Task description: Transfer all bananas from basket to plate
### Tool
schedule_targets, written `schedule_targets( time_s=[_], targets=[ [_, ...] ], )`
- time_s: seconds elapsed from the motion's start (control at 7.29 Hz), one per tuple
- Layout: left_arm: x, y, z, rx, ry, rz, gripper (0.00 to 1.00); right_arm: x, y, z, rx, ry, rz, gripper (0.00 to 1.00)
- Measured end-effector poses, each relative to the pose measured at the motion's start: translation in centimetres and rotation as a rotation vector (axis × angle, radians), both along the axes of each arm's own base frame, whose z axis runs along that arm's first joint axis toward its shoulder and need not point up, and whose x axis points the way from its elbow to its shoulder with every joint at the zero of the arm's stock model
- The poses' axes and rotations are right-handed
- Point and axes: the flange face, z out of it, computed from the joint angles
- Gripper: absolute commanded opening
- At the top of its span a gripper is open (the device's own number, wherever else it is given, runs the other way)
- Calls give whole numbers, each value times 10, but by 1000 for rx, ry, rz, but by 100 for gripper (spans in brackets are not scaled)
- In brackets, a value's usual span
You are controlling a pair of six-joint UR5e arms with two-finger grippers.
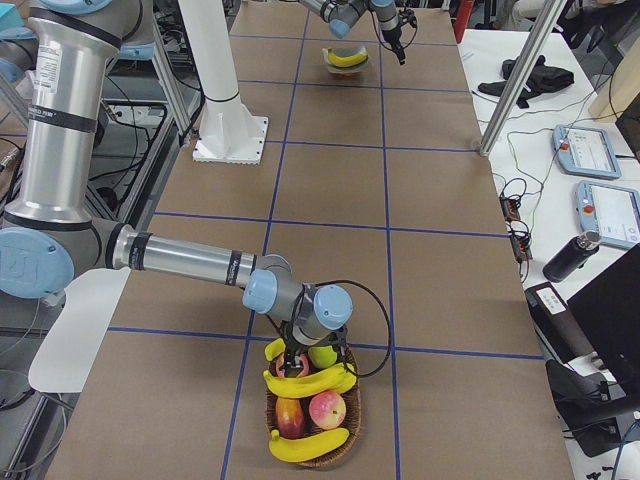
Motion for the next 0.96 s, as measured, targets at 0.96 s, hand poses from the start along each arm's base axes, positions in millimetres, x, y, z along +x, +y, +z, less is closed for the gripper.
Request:
schedule_targets(
  time_s=[0.96],
  targets=[
    [0, 0, 1, -2, 0, -2, 100, -2, -2, -17, 21, -9, -1, 99]
  ],
)
